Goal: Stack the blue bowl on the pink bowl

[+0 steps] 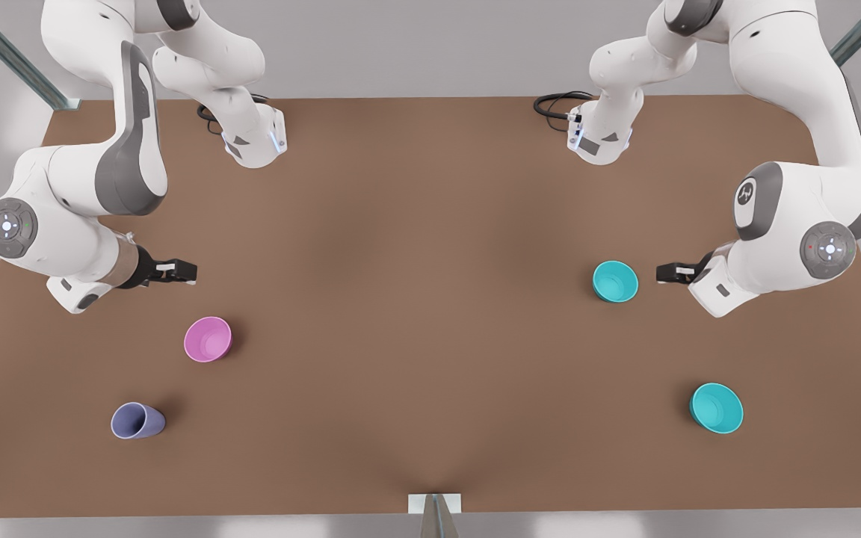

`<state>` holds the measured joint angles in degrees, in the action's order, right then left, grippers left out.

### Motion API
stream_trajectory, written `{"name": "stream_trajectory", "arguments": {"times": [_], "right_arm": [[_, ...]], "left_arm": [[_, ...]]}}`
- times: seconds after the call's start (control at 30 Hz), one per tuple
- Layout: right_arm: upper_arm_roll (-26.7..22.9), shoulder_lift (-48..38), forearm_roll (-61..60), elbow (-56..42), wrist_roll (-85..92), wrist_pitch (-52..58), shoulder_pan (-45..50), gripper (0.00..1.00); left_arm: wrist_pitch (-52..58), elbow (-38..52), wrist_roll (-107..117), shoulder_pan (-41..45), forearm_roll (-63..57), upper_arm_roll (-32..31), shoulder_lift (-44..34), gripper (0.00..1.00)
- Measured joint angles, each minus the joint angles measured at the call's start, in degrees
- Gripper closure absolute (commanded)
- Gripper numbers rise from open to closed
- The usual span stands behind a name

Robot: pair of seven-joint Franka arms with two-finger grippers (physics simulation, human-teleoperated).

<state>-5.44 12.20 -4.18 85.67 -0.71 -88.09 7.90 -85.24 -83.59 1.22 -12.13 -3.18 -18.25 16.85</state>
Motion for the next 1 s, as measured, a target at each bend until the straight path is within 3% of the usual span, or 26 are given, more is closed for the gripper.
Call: {"name": "stream_trajectory", "arguments": {"times": [0.1, 0.3, 0.47, 0.77, 1.0], "right_arm": [[-0.1, 0.6, 0.1, -0.1, 0.1, 0.0, -0.4, 0.00], [-0.3, 16.0, 1.9, -0.6, 1.1, -4.5, -7.7, 0.00], [-0.1, 23.6, 1.6, -2.2, 2.5, -12.8, -10.6, 0.00], [-0.1, 24.3, -3.5, 7.6, 5.6, -22.5, -10.9, 0.00], [-0.3, 25.8, -6.1, 8.5, 7.4, -24.9, -11.8, 0.00]], "left_arm": [[0.2, 0.0, 0.0, 0.0, -0.1, 0.0, 0.0, 0.00], [0.7, 0.0, -0.1, -0.1, -0.1, 0.0, 0.0, 0.00], [0.9, 0.1, -0.1, -0.2, -0.1, 0.0, 0.0, 0.00], [1.4, 0.2, -0.1, -0.2, -0.1, 0.0, 0.3, 0.00], [1.7, 0.2, -0.2, -0.1, -0.1, 0.0, 0.4, 0.00]]}}
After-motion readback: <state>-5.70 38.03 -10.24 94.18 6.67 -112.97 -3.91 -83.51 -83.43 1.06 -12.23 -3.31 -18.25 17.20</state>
